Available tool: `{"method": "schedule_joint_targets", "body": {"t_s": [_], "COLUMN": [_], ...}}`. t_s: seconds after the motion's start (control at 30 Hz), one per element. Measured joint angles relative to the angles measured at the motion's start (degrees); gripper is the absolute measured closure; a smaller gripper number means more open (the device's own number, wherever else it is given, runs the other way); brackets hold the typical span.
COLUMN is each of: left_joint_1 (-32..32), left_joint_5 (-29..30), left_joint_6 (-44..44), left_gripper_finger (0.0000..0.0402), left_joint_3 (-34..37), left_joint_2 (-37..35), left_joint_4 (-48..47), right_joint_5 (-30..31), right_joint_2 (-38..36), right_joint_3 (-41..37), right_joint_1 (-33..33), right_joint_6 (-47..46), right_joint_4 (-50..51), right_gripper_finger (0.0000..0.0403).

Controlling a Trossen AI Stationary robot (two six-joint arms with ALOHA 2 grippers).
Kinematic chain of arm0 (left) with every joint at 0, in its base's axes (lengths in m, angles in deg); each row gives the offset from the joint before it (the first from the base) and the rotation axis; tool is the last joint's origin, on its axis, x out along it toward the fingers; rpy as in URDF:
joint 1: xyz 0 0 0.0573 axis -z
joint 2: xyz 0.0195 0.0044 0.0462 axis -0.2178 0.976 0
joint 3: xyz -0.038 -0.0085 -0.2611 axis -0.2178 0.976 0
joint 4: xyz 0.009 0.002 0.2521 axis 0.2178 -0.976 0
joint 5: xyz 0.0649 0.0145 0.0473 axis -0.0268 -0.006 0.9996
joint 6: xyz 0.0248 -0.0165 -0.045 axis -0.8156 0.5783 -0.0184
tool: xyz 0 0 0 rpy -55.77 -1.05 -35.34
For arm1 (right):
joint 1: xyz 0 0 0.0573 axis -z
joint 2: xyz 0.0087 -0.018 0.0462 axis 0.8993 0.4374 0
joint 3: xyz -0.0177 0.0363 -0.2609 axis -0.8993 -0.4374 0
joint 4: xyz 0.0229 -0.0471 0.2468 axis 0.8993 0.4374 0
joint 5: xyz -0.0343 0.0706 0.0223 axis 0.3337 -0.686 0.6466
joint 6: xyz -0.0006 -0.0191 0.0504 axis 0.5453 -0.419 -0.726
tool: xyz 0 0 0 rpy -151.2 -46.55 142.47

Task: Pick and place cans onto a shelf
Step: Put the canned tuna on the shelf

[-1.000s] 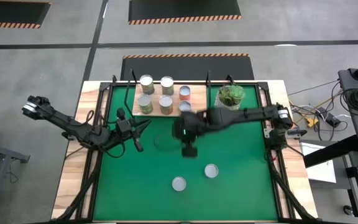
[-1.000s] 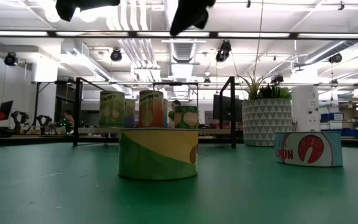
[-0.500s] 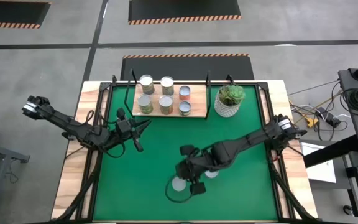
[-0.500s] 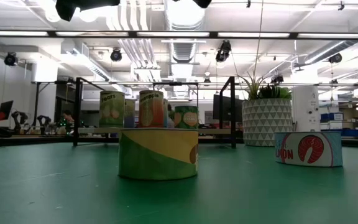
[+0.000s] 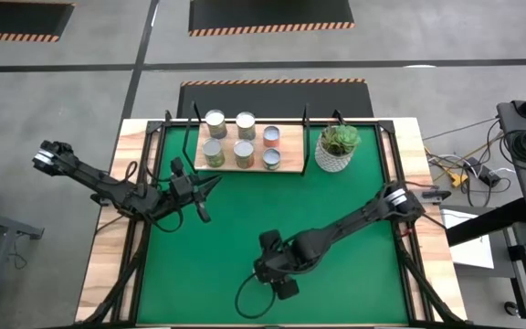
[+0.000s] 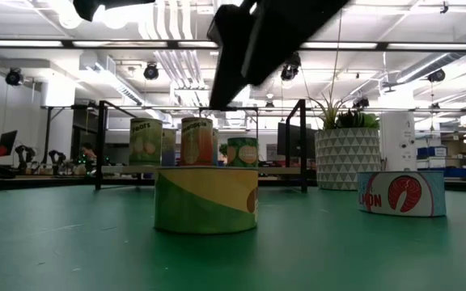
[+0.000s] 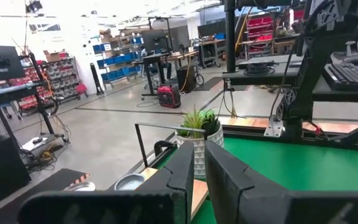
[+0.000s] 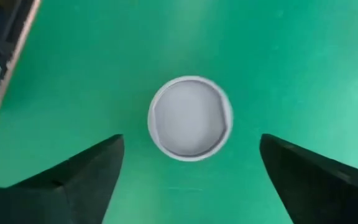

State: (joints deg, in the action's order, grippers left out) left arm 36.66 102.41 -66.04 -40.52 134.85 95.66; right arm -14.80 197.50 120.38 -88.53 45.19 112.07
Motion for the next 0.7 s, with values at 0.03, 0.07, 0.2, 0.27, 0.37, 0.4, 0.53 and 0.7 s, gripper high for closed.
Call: {"method": "schedule_joint_targets", "body": {"t_s": [0.03, 0.07, 0.2, 0.27, 0.37, 0.4, 0.53, 0.7], "left_joint_1": [0.0, -0.01, -0.07, -0.07, -0.07, -0.07, -0.07, -0.07], "left_joint_5": [0.0, 0.0, 0.0, 0.0, 0.01, 0.02, 0.02, 0.02], "left_joint_6": [-0.36, -0.69, -2.37, -3.09, -3.94, -3.99, -5.43, -6.33], "left_gripper_finger": [0.0382, 0.0382, 0.0382, 0.0382, 0.0382, 0.0382, 0.0382, 0.0382], "left_joint_3": [0.0, 0.0, 0.0, 0.0, 0.0, 0.0, 0.0, 0.0], "left_joint_2": [0.0, 0.0, -0.02, -0.02, -0.05, -0.07, -0.11, -0.13], "left_joint_4": [0.0, 0.02, 0.65, 1.25, 2.01, 2.19, 3.39, 3.89], "right_joint_5": [0.01, 0.13, 0.53, 0.6, 0.13, -0.67, -5.84, -6.55], "right_joint_2": [0.71, 1.25, 3.41, 4.37, 5.83, 6.23, 7.81, 7.58], "right_joint_3": [0.0, 0.0, 0.0, 0.0, 0.02, 0.02, 0.02, 0.04], "right_joint_1": [0.0, 0.04, 0.56, 1.08, 2.13, 2.43, 3.56, 4.15], "right_joint_6": [0.19, 0.37, 0.24, -0.17, -1.04, -1.34, -1.46, -1.44], "right_joint_4": [-0.17, -0.17, -0.16, -0.19, -0.56, -0.58, -1.7, -3.0], "right_gripper_finger": [0.0034, 0.003, 0.0026, 0.0026, 0.0026, 0.0026, 0.0026, 0.0026]}}
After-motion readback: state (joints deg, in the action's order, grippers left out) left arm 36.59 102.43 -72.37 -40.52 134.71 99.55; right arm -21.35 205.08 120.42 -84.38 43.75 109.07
